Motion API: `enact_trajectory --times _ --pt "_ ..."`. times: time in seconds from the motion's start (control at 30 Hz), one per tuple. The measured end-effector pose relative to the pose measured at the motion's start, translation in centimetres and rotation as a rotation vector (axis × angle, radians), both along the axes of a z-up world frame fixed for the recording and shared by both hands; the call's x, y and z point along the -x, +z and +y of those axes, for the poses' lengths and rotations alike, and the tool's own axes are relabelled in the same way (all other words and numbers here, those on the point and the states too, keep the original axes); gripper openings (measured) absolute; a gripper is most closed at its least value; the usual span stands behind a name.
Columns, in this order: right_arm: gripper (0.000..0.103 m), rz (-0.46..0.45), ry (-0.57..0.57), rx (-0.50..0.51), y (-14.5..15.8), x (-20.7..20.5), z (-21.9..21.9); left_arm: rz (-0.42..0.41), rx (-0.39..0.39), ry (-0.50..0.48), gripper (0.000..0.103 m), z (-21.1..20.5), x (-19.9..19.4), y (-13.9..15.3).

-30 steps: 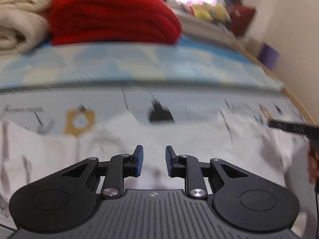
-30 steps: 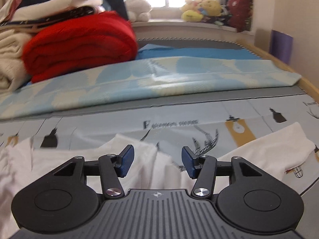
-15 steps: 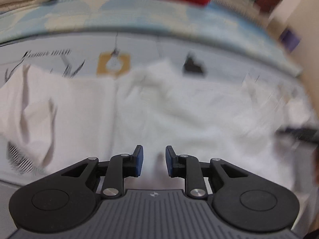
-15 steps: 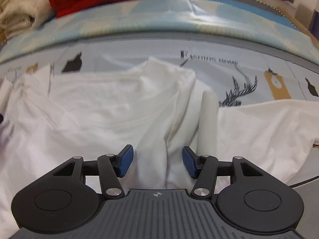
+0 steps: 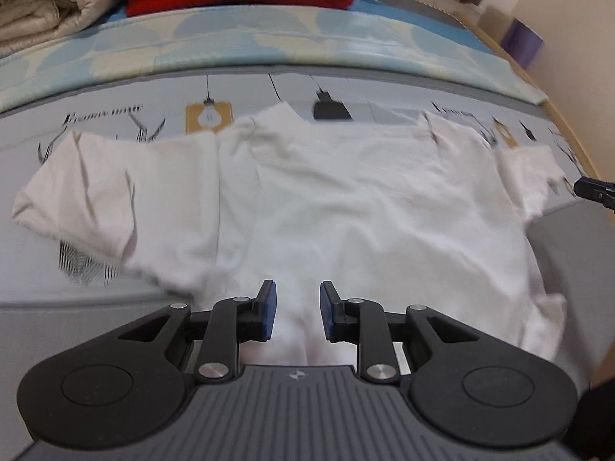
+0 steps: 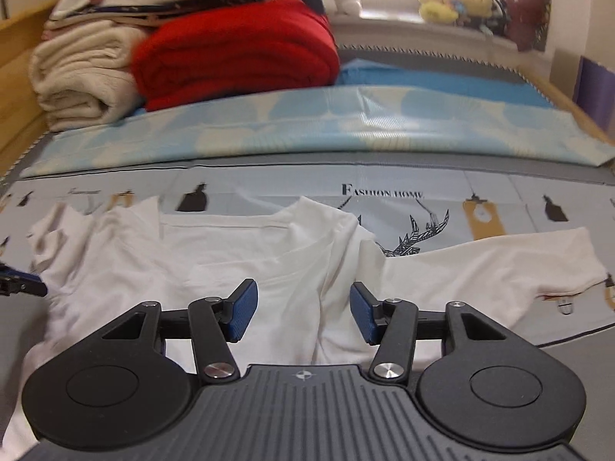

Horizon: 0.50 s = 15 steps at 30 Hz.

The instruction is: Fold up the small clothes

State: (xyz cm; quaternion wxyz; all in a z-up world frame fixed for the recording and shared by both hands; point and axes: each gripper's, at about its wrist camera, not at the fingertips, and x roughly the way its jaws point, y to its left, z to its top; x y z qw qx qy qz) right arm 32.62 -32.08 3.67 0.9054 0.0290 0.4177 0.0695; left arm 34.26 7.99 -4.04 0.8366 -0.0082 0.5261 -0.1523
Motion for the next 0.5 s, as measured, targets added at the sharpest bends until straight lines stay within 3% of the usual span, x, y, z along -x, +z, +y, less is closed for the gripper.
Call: enact_trajectory --times 0.2,0.4,0.5 --pt "0.048 -0.001 0.055 0.003 1.0 6.5 -0.8 0.026 0.015 -0.015 0.027 0.8 7.0 2.0" --pt "0.049 0.217 0.165 -0.018 -2.9 10.2 -0.2 0.047 0.007 0.001 0.027 2.2 14.8 2.7" --pt "0.049 0.274 0.192 0.005 -4.3 10.8 0.3 0.046 -0.012 0.02 0.027 3.0 17.4 2.7"
